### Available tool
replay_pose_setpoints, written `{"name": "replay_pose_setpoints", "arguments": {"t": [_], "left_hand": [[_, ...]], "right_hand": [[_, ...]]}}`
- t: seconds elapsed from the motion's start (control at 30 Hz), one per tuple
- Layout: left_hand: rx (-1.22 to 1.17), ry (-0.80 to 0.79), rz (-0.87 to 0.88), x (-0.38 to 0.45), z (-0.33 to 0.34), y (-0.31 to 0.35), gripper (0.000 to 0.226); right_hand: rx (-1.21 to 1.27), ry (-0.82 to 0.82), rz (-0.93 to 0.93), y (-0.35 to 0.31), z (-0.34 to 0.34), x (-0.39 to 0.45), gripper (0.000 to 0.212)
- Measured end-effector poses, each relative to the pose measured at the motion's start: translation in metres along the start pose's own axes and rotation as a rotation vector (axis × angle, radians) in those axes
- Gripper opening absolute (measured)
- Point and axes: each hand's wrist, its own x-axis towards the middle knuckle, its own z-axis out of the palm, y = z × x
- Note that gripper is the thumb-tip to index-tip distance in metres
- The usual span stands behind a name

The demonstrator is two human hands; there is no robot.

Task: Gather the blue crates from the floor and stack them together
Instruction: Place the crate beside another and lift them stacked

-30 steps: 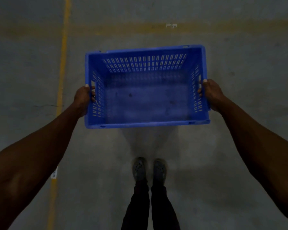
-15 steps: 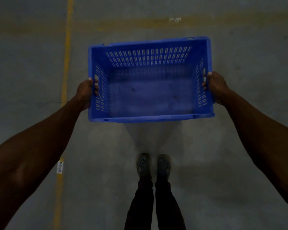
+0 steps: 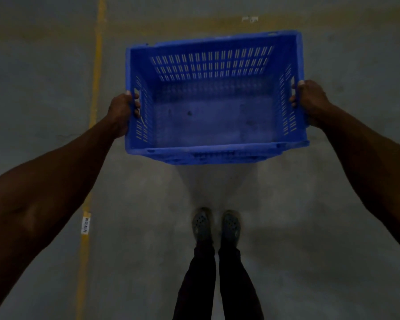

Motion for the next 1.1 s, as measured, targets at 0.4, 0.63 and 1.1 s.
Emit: {"name": "replay_pose_setpoints", "arguments": {"t": [0.4, 0.63, 1.1], "left_hand": [[-0.017, 0.029, -0.016, 0.000, -0.013, 0.008, 0.024], [0.000, 0.023, -0.021, -0.007, -0.013, 0.001, 0.025], [0.023, 0.026, 0.007, 0.004, -0.004, 0.009, 0.022]], "right_hand": [[0.049, -0.050, -0.049, -0.007, 0.008, 0.000, 0.029], [0.040, -0.062, -0.057, -0.001, 0.011, 0.002, 0.031], [0.022, -0.014, -0.048, -0.007, 0.008, 0.012, 0.032]]}}
